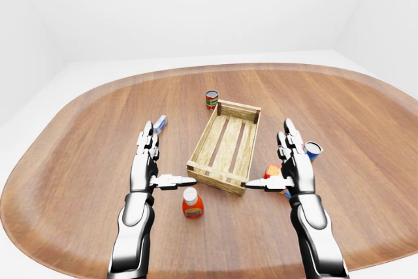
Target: Pick up the butter and put it in the tray.
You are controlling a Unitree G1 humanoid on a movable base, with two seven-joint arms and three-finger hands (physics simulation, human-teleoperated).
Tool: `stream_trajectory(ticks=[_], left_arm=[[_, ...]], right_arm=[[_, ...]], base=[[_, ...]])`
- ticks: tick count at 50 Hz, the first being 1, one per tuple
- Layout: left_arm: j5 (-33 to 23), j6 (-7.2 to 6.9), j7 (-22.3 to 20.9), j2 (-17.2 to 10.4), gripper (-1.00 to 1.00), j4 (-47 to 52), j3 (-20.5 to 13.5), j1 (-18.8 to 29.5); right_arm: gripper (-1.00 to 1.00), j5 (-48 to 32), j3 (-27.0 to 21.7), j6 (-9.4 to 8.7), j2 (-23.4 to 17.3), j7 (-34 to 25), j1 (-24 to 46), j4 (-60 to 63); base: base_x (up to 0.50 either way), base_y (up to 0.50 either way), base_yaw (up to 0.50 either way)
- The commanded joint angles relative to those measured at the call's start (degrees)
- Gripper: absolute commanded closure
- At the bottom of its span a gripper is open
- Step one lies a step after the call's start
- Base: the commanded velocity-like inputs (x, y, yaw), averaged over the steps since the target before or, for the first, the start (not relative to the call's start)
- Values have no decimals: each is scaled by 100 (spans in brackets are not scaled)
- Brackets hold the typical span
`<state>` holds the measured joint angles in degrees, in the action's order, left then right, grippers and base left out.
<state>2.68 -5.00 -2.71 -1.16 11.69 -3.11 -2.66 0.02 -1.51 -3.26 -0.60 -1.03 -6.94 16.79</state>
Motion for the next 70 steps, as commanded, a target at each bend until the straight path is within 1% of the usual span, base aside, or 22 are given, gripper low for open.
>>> stream_trajectory(ticks=[1,4,5,7,8,9,14,18,19,20,24,28,31,33,36,38,41,46,51,58,64,70], left_arm=[[-111,0,142,7,-100,-640,50,235],[-111,0,130,8,-100,-629,59,227],[-113,0,128,11,-100,-651,66,235],[-130,0,134,12,-100,-756,72,276],[-132,0,130,12,-100,-801,75,282],[-138,0,130,11,-100,-759,82,262],[-119,0,117,16,-100,-649,76,217],[-138,0,130,22,-100,-708,87,218],[-139,0,131,23,-100,-685,92,214],[-145,0,130,24,-100,-660,102,205],[-183,0,152,42,-100,-756,142,231],[-190,0,135,41,-100,-663,159,166],[-166,0,120,37,-100,-611,135,143],[-166,0,122,38,-100,-583,136,146],[-130,0,110,36,-100,-544,117,160],[-123,0,109,31,-100,-566,106,174],[-112,0,114,27,-100,-592,88,190],[-101,0,112,18,-100,-570,75,202],[-88,0,110,14,-100,-537,61,194],[-103,0,121,16,-100,-571,65,201],[-113,0,126,19,-100,-596,76,201],[-102,0,125,12,-100,-605,57,221]], right_arm=[[-100,202,-129,381,12,41,266,-738],[-100,219,-158,283,-3,48,213,-672],[-100,211,-180,185,-21,38,126,-541],[-100,230,-305,98,-51,14,-57,-290],[-100,235,-364,27,-79,-49,-124,-148],[-100,178,-495,-172,-150,-98,-224,97],[-100,-164,-1099,-174,-212,-476,-450,1251],[-100,-550,-1882,-174,-320,-1129,-426,2339],[-100,-639,-2001,-174,-292,-1264,-404,2430],[-100,-593,-2319,-174,-280,-1459,-429,2710],[-100,-769,-2904,-174,-130,-2073,-503,3342],[-100,-1098,-3279,-174,-151,-2616,-445,3731],[-100,-1452,-3431,-174,-334,-3038,-307,3970],[-100,-1747,-3416,-174,-425,-3269,-242,3942],[-100,-2072,-3370,-174,-577,-3340,-89,3589],[-100,-2166,-3342,-174,-582,-3276,-13,3154],[-100,-2336,-3156,-174,-612,-2931,37,2330],[-100,-2620,-2910,-174,-795,-2705,188,1871],[-100,-2704,-2692,-174,-852,-2587,198,1319],[-100,-2736,-2659,-174,-919,-2572,137,901],[-100,-2765,-2628,-174,-1075,-2488,302,460],[-100,-2794,-2410,-174,-1162,-2338,432,-81]], base=[[0,0,0],[0,0,0],[0,0,0],[0,0,0],[0,0,0],[0,0,0],[0,0,0],[0,0,0],[0,0,0],[0,0,0],[0,0,0],[0,0,0],[0,0,0],[0,0,0],[0,0,0],[0,0,0],[0,0,0],[0,0,0],[0,0,0],[0,0,0],[0,0,0],[0,0,0]])
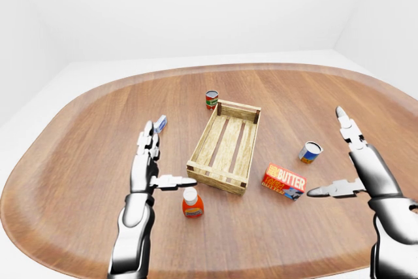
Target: Pick up the butter and put it in the tray.
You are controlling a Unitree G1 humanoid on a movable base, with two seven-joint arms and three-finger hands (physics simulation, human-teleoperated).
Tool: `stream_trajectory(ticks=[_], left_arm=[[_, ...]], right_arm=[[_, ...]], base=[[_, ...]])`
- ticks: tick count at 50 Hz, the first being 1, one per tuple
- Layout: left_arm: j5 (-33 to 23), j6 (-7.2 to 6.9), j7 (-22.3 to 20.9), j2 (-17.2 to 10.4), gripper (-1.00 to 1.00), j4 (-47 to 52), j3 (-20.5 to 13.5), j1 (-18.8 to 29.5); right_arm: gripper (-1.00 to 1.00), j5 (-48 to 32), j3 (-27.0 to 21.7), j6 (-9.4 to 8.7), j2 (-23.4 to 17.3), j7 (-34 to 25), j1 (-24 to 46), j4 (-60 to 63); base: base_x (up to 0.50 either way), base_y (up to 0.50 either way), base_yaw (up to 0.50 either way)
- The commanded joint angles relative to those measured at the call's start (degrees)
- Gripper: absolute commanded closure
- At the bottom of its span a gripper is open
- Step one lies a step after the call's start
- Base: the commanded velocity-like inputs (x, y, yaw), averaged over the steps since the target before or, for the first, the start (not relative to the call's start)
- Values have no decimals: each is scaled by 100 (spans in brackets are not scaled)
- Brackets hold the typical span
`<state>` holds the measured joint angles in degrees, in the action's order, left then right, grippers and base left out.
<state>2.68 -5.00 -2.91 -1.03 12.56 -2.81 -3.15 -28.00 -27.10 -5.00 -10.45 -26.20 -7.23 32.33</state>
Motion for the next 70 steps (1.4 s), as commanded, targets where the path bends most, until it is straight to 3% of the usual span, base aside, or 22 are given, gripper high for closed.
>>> stream_trajectory(ticks=[1,27,70], left_arm=[[-101,0,143,-3,-100,-714,25,273],[-99,0,147,-4,-100,-661,28,272],[-95,0,155,-3,-100,-641,16,252]], right_arm=[[-100,-5,175,0,-198,219,484,-1701],[-100,91,912,0,-646,977,1238,-4098],[-100,-27,1769,0,-876,1727,2188,-6925]], base=[[0,0,0],[0,0,0],[0,0,0]])
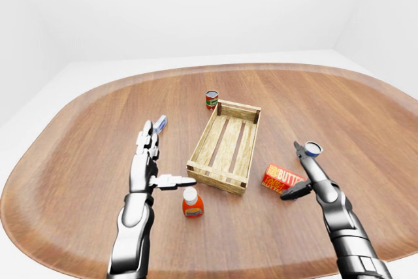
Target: Pick up the butter and put it in the tray.
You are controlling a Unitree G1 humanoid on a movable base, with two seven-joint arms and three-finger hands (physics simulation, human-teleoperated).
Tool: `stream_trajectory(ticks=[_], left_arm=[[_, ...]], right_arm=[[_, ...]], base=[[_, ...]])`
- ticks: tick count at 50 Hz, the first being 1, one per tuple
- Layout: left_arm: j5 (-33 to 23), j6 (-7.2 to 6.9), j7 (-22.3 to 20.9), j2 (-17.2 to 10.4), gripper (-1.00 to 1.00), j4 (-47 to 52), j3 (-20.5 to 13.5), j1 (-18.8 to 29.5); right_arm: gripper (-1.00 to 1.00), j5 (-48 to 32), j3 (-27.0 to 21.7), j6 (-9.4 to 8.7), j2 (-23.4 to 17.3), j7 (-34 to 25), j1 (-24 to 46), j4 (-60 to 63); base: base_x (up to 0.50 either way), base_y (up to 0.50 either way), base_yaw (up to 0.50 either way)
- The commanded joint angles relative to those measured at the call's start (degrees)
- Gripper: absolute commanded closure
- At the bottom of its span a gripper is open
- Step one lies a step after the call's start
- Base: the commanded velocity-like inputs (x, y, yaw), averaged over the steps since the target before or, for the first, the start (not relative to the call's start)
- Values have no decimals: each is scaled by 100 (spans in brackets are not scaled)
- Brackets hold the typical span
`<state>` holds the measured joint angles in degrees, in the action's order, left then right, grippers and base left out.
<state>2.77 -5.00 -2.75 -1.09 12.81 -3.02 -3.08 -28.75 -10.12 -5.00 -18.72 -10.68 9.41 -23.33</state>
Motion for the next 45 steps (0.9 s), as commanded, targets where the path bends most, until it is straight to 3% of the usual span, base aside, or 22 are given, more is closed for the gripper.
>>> stream_trajectory(ticks=[1,31,45], left_arm=[[-97,0,137,1,-100,-646,32,242],[-76,0,129,-4,-100,-645,16,249],[-82,0,143,-3,-100,-703,15,273]], right_arm=[[-100,-30,124,0,-72,219,569,-1510],[-100,-198,333,0,-122,227,1020,-2425],[-100,-197,481,0,-165,600,1291,-3206]], base=[[0,0,0],[0,0,0],[0,0,0]])
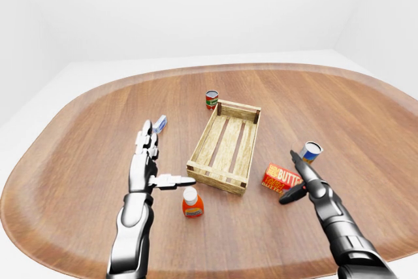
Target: Pick up the butter and put it in the tray.
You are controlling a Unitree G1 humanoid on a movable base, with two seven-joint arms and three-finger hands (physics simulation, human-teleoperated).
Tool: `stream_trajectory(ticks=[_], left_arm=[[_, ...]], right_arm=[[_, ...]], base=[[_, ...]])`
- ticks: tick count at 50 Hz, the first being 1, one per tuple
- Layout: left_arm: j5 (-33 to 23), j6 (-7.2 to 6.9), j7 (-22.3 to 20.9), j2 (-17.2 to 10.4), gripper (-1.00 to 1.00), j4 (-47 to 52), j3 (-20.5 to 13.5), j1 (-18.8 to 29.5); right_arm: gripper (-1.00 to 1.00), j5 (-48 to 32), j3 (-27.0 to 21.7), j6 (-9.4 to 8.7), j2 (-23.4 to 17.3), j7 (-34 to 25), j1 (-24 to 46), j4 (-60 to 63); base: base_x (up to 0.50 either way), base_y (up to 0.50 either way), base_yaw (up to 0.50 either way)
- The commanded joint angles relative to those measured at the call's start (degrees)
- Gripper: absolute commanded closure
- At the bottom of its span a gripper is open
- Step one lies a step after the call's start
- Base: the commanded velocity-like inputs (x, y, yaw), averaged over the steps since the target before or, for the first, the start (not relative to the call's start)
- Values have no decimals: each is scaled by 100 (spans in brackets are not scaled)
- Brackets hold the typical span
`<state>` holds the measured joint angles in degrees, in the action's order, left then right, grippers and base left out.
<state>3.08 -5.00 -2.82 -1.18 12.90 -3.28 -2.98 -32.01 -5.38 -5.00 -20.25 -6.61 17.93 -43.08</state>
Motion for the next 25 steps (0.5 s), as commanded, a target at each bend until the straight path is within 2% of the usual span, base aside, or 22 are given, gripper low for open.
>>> stream_trajectory(ticks=[1,25], left_arm=[[-117,0,155,7,-100,-688,47,256],[-107,0,140,1,-100,-633,38,251]], right_arm=[[-100,141,8,0,-9,206,454,-1295],[-100,212,219,0,37,569,929,-2491]], base=[[0,0,0],[0,0,0]])
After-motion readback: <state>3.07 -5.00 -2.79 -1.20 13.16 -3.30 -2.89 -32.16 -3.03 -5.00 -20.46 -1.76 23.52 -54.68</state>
